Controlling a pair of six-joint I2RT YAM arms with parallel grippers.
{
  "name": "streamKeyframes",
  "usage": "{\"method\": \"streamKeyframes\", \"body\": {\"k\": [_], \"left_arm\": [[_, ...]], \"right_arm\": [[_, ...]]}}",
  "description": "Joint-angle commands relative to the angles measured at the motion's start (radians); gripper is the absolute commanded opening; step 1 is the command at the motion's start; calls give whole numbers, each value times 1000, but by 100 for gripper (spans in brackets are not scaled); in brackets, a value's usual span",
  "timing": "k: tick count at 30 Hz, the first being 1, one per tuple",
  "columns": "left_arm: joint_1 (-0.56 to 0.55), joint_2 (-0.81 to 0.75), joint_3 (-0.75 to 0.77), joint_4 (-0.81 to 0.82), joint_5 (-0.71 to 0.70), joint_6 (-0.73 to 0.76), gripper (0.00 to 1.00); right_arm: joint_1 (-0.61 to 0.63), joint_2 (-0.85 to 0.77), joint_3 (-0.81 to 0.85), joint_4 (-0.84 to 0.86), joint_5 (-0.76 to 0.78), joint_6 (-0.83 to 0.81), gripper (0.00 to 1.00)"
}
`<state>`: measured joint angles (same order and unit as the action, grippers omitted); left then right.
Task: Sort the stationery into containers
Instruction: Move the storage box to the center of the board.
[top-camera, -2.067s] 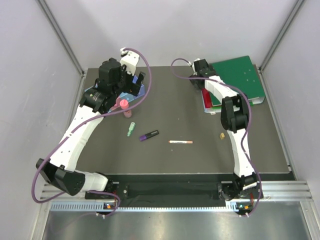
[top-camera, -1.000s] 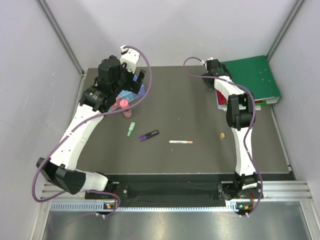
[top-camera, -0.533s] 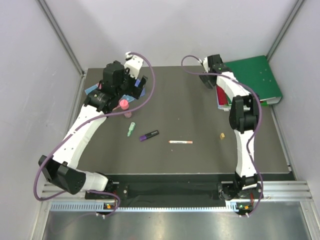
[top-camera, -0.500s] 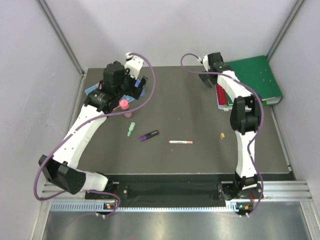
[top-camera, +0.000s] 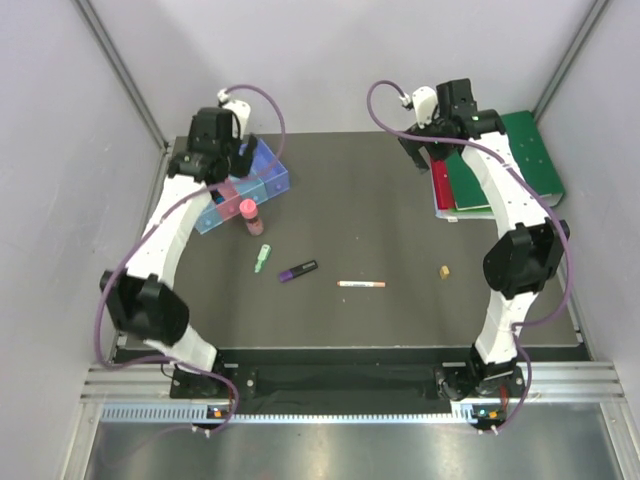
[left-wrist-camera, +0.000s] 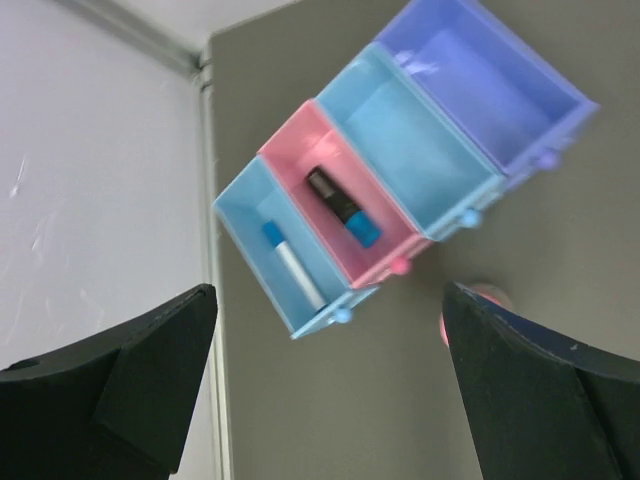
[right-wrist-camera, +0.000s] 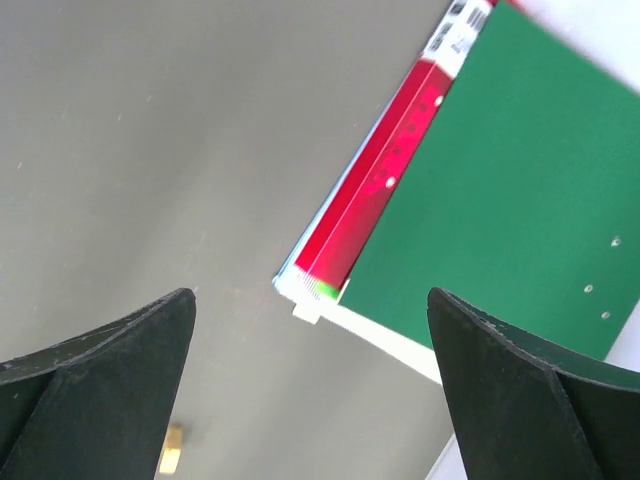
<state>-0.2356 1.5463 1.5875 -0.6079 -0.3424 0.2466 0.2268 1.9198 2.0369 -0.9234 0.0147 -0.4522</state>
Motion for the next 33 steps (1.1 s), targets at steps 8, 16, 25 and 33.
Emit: {"method": "streamKeyframes", "body": {"k": [8,16,25,33], "left_arm": [[122,475,633,-371,81,-243,97],[156,644,670,-363,111,-331,96],[176,778,715,-337,144,-349,95],[176,828,704,-302,164,-336,84]], "right_arm": [[2,-145,-83,-23,-18,-16,100],[2,-192,-132,-31,-19,-17,100],[-6,-200,-152,-37,18,-17,100],[-9,-188,-127,-49,10,9,99]]}}
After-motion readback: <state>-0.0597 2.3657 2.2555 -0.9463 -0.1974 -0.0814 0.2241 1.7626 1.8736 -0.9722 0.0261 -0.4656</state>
